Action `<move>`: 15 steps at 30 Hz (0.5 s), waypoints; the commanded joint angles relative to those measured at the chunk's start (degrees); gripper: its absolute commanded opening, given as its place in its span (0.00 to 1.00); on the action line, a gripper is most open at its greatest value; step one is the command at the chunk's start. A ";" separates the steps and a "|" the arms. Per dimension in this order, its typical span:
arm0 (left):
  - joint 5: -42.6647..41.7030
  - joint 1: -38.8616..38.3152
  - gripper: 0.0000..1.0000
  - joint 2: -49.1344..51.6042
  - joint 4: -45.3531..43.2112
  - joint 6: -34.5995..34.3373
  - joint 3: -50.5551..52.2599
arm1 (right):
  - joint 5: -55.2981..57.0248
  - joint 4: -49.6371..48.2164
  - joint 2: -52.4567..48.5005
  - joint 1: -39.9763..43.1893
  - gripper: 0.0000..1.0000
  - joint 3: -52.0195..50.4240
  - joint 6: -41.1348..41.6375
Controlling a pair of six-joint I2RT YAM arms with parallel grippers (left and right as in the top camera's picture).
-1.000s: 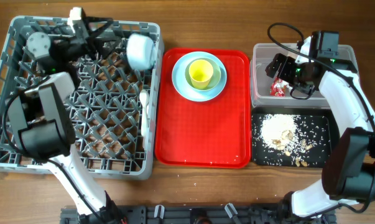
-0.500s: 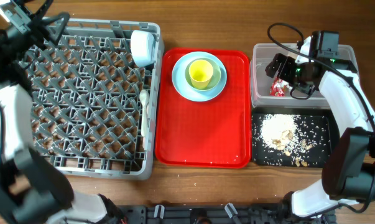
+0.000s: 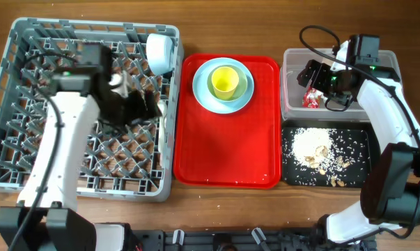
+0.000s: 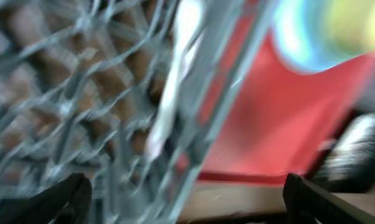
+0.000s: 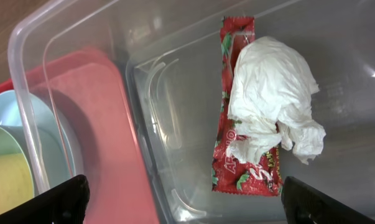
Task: Sort waste into correct bins and load items into the dishwasher rack
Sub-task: 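Carry the bowl into the rack's back right corner and release, then move the left gripper back toward the yellow cup on the plate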
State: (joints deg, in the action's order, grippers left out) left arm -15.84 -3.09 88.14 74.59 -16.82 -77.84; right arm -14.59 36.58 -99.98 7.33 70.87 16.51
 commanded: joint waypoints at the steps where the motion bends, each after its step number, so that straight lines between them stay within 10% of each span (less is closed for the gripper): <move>1: 10.69 -5.60 1.00 -1.11 2.01 -5.09 1.05 | -0.52 -0.13 -0.33 0.15 1.00 0.07 0.15; 7: 5.44 -8.04 1.00 -1.03 -3.58 -4.39 5.31 | -0.52 -0.13 -0.33 0.15 1.00 0.07 0.17; 9: 5.42 -8.07 0.50 -1.03 -7.23 -4.42 5.88 | -0.52 -0.13 -0.33 0.15 1.00 0.07 0.15; 11: 5.70 -8.41 0.26 -1.03 -9.70 -4.15 6.95 | -0.52 -0.13 -0.33 0.13 1.00 0.04 0.15; 15: 13.16 -13.05 0.22 -1.03 -18.08 -4.22 10.58 | -0.52 -0.13 -0.33 0.15 1.00 0.07 0.17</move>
State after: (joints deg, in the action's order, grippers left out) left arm -7.94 -13.19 87.74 60.10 -21.52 -69.49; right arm -14.59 36.56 -99.98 7.33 70.87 16.49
